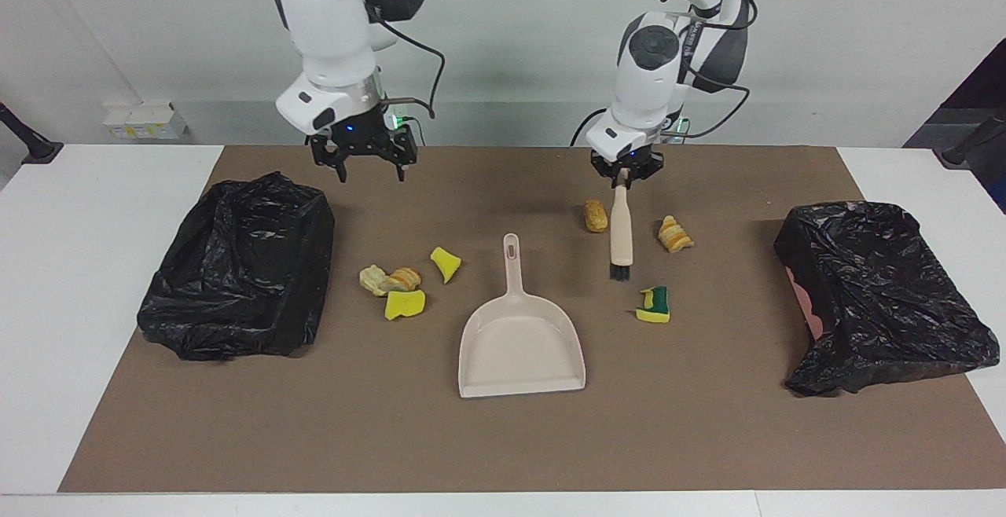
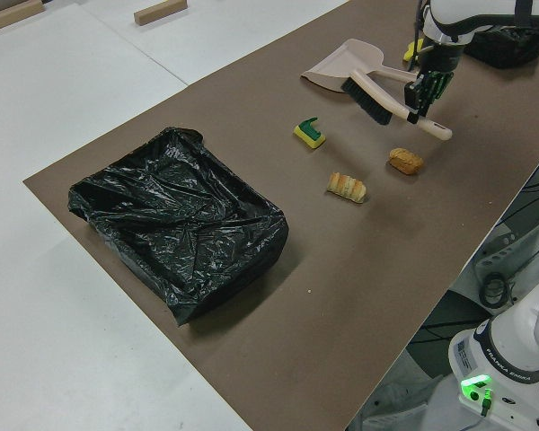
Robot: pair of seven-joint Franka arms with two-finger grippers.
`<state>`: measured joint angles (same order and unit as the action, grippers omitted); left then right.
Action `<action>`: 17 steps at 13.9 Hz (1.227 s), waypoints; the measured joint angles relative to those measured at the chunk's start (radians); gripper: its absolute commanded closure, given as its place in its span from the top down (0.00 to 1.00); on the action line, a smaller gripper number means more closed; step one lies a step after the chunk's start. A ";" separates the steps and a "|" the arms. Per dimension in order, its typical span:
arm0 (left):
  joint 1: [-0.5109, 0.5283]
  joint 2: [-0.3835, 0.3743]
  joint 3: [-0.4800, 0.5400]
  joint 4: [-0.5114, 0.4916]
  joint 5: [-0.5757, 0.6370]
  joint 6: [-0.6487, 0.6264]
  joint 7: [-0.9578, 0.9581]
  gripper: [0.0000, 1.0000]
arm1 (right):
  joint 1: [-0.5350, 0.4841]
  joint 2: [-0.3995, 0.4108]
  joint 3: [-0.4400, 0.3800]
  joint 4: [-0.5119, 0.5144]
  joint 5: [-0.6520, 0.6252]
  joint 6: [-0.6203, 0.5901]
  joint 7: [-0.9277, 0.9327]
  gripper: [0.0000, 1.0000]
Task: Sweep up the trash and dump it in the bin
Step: 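Lift the brush with the left gripper while the right gripper grasps the dustpan, then lower the dustpan with the right gripper while the left gripper sweeps debris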
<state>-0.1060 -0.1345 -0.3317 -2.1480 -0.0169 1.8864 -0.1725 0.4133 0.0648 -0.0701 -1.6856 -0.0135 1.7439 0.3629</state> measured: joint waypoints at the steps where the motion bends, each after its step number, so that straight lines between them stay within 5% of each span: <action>1: 0.001 0.019 0.051 0.016 0.016 0.004 0.080 0.00 | 0.036 0.048 0.001 0.016 0.000 0.028 0.072 1.00; 8: 0.006 0.279 0.238 0.177 0.158 0.055 0.405 0.00 | 0.161 0.435 0.028 0.245 0.041 0.222 0.317 1.00; 14: -0.029 0.288 0.199 0.127 0.159 0.035 0.438 0.00 | 0.182 0.488 0.027 0.218 0.043 0.284 0.234 1.00; 15: -0.035 0.283 0.175 0.125 0.159 0.016 0.438 0.00 | 0.180 0.488 0.026 0.206 0.044 0.295 0.229 0.95; 17: -0.037 0.268 0.124 0.125 0.159 -0.039 0.436 0.00 | 0.181 0.488 0.026 0.192 0.044 0.303 0.222 0.15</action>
<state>-0.1434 0.1335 -0.2075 -2.0229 0.1422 1.8473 0.2636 0.5944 0.5525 -0.0438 -1.4935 0.0309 2.0473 0.5848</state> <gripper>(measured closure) 0.749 0.044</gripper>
